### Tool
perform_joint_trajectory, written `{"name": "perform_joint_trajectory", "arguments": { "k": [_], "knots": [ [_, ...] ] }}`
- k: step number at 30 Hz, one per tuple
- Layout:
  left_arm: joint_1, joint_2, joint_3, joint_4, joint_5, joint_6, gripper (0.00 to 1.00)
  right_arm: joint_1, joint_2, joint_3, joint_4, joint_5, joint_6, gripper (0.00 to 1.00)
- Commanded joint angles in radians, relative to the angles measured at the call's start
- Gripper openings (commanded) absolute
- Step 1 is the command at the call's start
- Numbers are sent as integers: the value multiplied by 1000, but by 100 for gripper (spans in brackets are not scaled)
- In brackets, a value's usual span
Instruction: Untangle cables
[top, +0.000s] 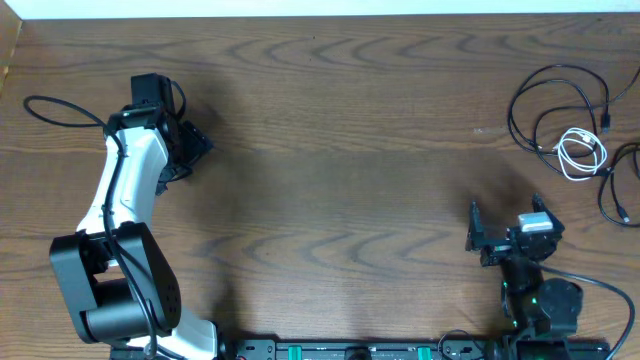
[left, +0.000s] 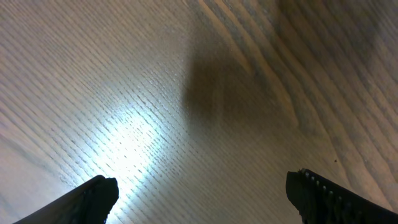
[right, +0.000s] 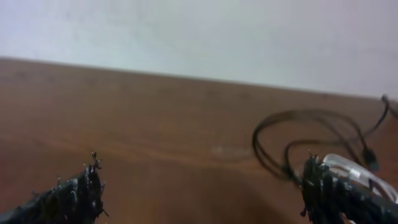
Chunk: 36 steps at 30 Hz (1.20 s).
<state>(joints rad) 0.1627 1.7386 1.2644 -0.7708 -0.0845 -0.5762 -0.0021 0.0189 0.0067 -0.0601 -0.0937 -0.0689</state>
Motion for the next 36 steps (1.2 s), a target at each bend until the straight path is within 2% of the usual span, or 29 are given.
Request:
{"name": "perform_joint_trajectory", "arguments": {
  "k": [1,36],
  "knots": [
    [3,6,-4,-3,-10,-1,93,17,-10,-1,-10,13,16,99],
    [3,-3,-4,8,-10,-2,93,17,-8,-1,-9,12,16,99]
  ]
}}
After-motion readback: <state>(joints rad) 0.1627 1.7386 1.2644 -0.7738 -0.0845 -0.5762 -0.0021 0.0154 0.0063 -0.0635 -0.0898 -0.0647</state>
